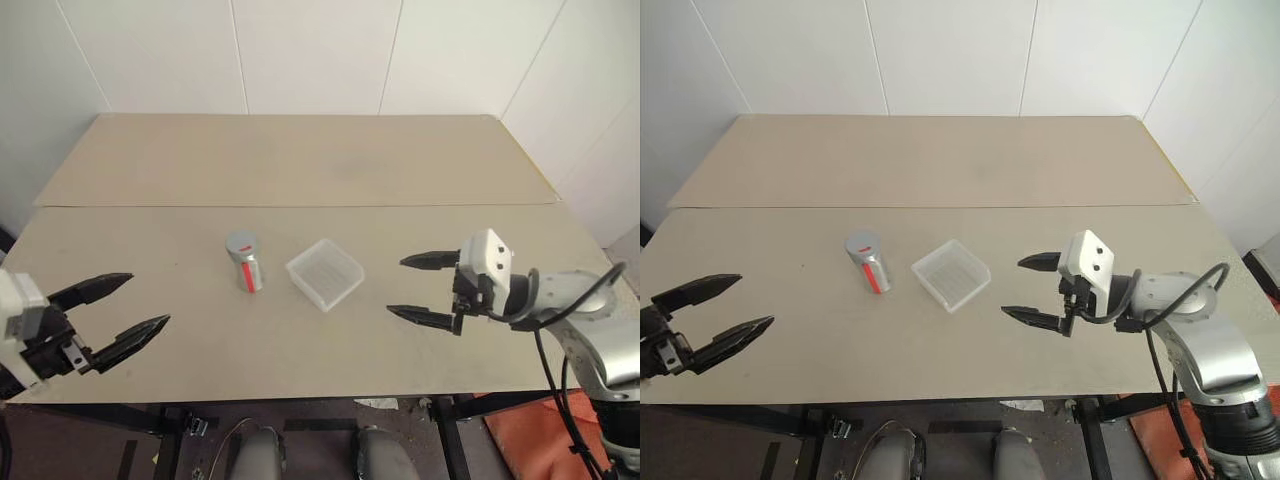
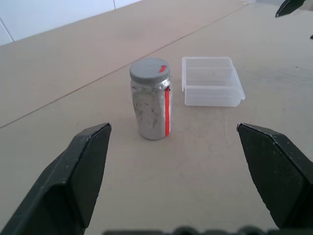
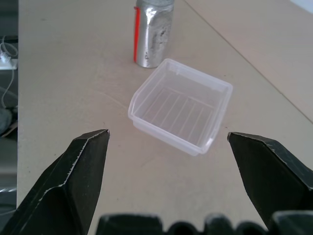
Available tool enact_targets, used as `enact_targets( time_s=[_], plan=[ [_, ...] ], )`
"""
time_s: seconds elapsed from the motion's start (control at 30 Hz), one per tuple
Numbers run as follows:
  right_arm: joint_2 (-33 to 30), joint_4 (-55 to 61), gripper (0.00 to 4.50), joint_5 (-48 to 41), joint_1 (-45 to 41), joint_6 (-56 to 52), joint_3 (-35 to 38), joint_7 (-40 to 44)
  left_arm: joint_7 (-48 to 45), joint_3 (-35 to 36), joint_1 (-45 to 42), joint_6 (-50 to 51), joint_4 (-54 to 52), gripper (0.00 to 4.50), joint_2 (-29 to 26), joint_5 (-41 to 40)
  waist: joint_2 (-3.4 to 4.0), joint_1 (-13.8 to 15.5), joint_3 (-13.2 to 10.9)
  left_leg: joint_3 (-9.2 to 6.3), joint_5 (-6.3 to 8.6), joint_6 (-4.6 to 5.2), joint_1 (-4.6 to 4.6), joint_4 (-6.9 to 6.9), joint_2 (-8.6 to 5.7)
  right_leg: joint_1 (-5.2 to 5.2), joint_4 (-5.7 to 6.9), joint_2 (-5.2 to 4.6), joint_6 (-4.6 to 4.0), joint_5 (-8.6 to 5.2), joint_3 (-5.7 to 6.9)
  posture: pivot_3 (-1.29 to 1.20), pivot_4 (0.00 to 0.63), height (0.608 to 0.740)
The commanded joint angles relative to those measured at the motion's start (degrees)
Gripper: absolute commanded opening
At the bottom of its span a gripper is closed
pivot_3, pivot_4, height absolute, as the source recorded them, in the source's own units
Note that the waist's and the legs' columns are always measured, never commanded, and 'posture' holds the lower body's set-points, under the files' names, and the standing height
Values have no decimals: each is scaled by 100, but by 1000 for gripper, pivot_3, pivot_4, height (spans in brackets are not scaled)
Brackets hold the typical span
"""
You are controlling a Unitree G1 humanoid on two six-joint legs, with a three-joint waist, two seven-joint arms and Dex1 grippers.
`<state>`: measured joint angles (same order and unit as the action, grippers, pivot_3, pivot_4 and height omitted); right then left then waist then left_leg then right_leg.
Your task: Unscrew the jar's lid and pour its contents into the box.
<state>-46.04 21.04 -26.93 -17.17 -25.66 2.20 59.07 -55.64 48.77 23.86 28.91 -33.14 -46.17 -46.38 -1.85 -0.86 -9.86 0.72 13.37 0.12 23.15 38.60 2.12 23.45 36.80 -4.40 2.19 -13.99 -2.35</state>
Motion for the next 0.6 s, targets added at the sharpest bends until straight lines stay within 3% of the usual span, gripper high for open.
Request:
enact_targets(
  time_s=[0.03, 0.23, 0.4, 0.6],
  plan=[
    [60, 16, 4500, 41, -152, 212, -38, 32, 42, 260, 154, -24, -222, 4471, 79, -85, 0, 2, 0, 0, 0, 0, 0, 0, 0, 0, 0, 0, 0, 0, 0, 0, 150, 740],
    [130, -62, 4500, 126, -221, 340, -86, 91, 469, -94, 56, -42, -470, 4471, 285, -126, 0, 20, 0, -1, 0, 0, 0, 0, -2, -3, -1, -2, -1, -1, 1, 0, 150, 740],
    [5, -147, 4500, 64, -281, 451, 71, 282, 1492, -1085, -306, 90, -764, 4471, 666, 236, 0, 21, 0, -2, 0, 0, -2, 0, -1, -4, 1, 1, -1, 0, 0, 0, 150, 740],
    [-209, -280, 4500, 118, -371, 592, 73, 545, 3150, -2441, -784, 223, -1096, 4471, 1629, 1057, -2, 17, 1, -5, 0, 0, -4, 1, -4, -11, -2, 0, 0, 2, 0, 0, 150, 740]
  ],
)
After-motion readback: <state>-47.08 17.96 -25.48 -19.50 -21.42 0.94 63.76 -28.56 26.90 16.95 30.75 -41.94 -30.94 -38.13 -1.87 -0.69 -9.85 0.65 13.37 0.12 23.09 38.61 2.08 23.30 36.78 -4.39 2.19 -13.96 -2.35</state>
